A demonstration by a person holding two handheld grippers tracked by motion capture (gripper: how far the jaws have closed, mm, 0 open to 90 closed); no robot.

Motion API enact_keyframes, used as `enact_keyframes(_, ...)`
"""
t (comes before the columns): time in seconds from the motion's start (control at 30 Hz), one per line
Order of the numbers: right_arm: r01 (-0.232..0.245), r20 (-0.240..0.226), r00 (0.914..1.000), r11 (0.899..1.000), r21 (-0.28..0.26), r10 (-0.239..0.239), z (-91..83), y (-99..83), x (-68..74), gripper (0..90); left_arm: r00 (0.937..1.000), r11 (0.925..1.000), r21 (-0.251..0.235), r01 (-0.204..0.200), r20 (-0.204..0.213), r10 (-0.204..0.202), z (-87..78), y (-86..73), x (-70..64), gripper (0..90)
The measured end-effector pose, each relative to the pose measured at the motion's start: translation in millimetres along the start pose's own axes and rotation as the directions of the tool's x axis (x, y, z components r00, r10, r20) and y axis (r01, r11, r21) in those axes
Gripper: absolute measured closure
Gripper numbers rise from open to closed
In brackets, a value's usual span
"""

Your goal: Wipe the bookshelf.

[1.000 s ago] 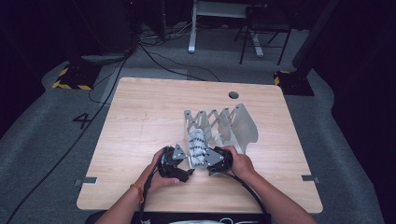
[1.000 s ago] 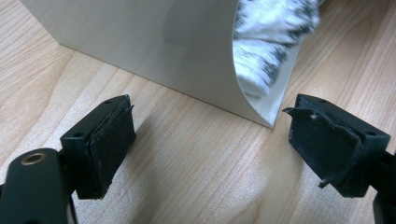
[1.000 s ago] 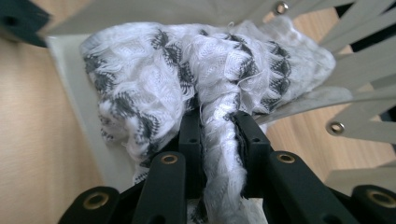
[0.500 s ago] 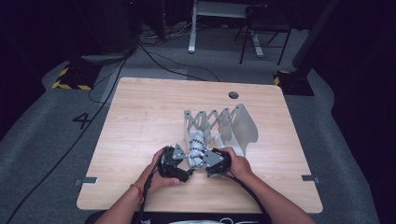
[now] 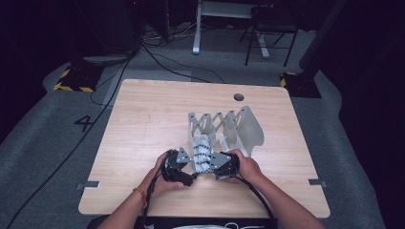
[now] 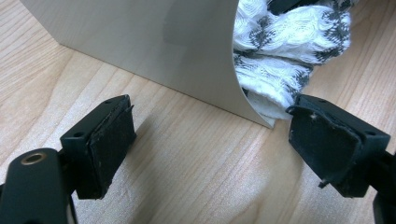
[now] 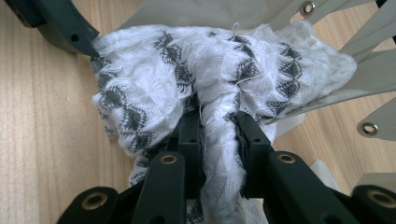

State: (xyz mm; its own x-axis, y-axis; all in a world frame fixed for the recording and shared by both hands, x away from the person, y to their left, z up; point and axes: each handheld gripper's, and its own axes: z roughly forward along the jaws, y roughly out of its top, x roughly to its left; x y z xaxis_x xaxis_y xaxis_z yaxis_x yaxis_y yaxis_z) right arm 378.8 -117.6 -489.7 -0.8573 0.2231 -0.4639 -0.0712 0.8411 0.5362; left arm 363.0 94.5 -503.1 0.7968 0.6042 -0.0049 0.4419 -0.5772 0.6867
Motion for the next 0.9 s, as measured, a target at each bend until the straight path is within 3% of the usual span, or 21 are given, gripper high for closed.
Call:
enact_keyframes(0.2, -0.010, 0.110, 0.9938, 1.000, -0.002, 0.010, 8.0, 0.6, 1.9, 74.7, 1.0000, 1.0000, 0.003, -0.003, 0.001, 0.003, -0.1, 0.1, 0.0, 14.2)
enact_keyframes(0.33, -0.024, 0.133, 0.9909, 1.000, 0.009, 0.022, 9.1, -2.4, -1.2, 75.2, 1.0000, 1.0000, 0.001, -0.004, 0.003, 0.004, 0.0, 0.1, 0.1, 14.3)
enact_keyframes(0.5, -0.023, 0.112, 0.9934, 1.000, 0.004, 0.023, 8.3, -2.1, -0.8, 76.5, 1.0000, 1.0000, 0.001, 0.000, 0.002, 0.000, -0.1, -0.1, -0.4, 14.3)
enact_keyframes(0.73, -0.038, -0.018, 0.9991, 0.999, -0.008, 0.038, 0.5, -0.1, 0.3, 76.8, 1.0000, 1.0000, 0.001, -0.001, 0.000, 0.001, -0.1, 0.0, -0.2, 14.3)
enact_keyframes(0.8, -0.036, -0.026, 0.9990, 0.999, -0.002, 0.036, -0.7, 0.2, 0.4, 76.7, 1.0000, 1.0000, 0.000, -0.002, 0.000, 0.002, -0.1, 0.0, -0.1, 14.3)
enact_keyframes(0.9, -0.049, 0.026, 0.9984, 0.999, -0.018, 0.050, 2.7, -0.2, 1.0, 74.5, 1.0000, 1.0000, 0.000, -0.002, 0.000, 0.002, -0.1, 0.0, -0.1, 14.3)
